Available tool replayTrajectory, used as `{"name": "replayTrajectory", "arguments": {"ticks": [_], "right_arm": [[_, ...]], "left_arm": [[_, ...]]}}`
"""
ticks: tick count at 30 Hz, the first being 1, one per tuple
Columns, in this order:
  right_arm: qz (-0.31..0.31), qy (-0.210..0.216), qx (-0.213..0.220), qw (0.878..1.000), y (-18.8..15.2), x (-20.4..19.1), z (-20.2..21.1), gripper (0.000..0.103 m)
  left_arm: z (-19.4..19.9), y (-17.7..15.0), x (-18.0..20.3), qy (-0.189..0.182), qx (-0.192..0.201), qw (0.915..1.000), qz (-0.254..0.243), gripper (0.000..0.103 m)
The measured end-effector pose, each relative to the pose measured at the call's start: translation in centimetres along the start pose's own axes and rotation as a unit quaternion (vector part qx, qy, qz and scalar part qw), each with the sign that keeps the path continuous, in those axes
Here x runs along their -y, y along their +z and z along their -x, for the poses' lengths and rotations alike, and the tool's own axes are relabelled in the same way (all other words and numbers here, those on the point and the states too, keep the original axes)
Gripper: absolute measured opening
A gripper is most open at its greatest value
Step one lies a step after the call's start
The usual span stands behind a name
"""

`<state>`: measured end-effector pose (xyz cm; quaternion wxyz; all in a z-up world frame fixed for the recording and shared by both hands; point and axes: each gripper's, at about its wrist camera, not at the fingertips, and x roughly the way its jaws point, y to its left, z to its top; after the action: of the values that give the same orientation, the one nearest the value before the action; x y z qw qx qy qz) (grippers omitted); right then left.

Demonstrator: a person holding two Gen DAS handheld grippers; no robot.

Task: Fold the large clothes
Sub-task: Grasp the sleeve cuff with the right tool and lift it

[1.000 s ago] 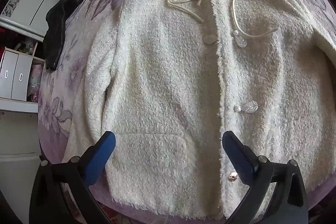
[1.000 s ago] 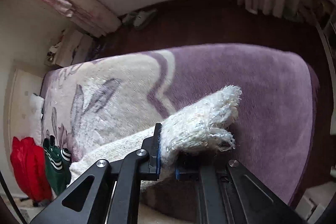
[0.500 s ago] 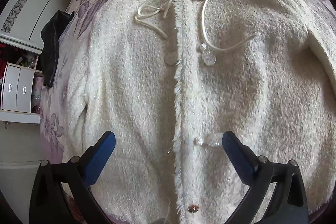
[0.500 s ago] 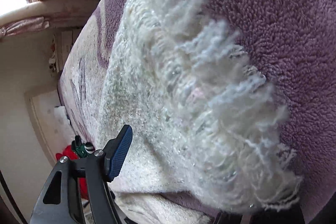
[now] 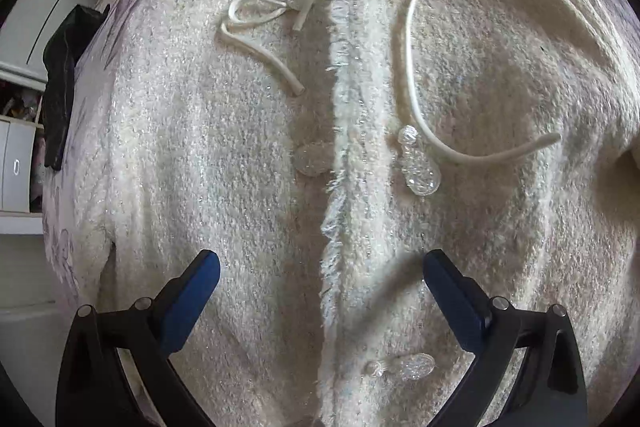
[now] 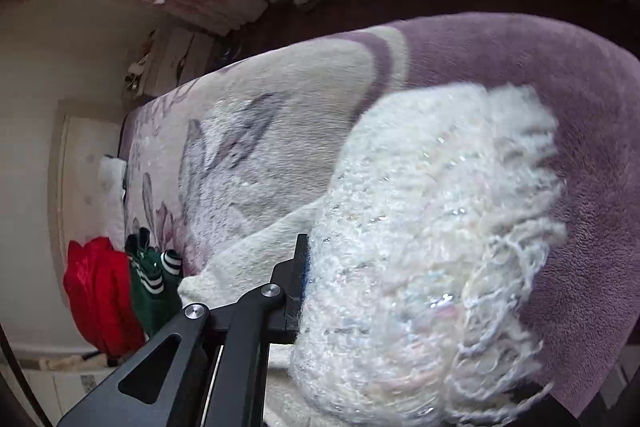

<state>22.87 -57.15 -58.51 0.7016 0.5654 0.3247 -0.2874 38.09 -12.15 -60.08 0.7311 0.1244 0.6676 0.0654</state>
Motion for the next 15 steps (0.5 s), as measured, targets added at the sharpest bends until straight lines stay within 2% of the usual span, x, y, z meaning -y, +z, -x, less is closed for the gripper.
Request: {"name": "replayTrajectory", "arguments": {"ticks": [4, 6, 8, 9, 11, 13, 15], "right_arm": [[0.12, 0.014, -0.011, 0.993, -2.6, -10.2, 0.0, 0.009], [0.198, 0.028, -0.026, 0.98, -5.1, -16.1, -1.4, 0.009], [0.273, 0.034, -0.05, 0.96, -9.0, -21.3, -2.9, 0.009], [0.313, 0.039, -0.067, 0.947, -11.5, -23.9, -4.1, 0.009], [0.398, 0.032, -0.093, 0.912, -17.2, -28.3, -6.8, 0.008], [0.48, 0.028, -0.118, 0.869, -24.1, -31.6, -9.7, 0.008], [0.575, 0.019, -0.151, 0.804, -32.6, -33.4, -12.4, 0.008]], "left_arm": [[0.8, 0.1, -3.7, -0.021, 0.006, 0.999, 0.04, 0.103], [1.1, -0.1, -5.8, -0.026, 0.008, 0.9977, 0.063, 0.103], [1.4, -0.5, -9.0, -0.024, 0.014, 0.9956, 0.09, 0.103], [1.6, -0.8, -10.3, -0.019, 0.018, 0.9944, 0.102, 0.103], [2.1, -1.9, -14.2, -0.001, 0.032, 0.9906, 0.133, 0.103], [2.2, -3.0, -18.4, 0.018, 0.036, 0.9855, 0.165, 0.103], [2.0, -5.0, -22.2, 0.028, 0.029, 0.9798, 0.196, 0.103]]}}
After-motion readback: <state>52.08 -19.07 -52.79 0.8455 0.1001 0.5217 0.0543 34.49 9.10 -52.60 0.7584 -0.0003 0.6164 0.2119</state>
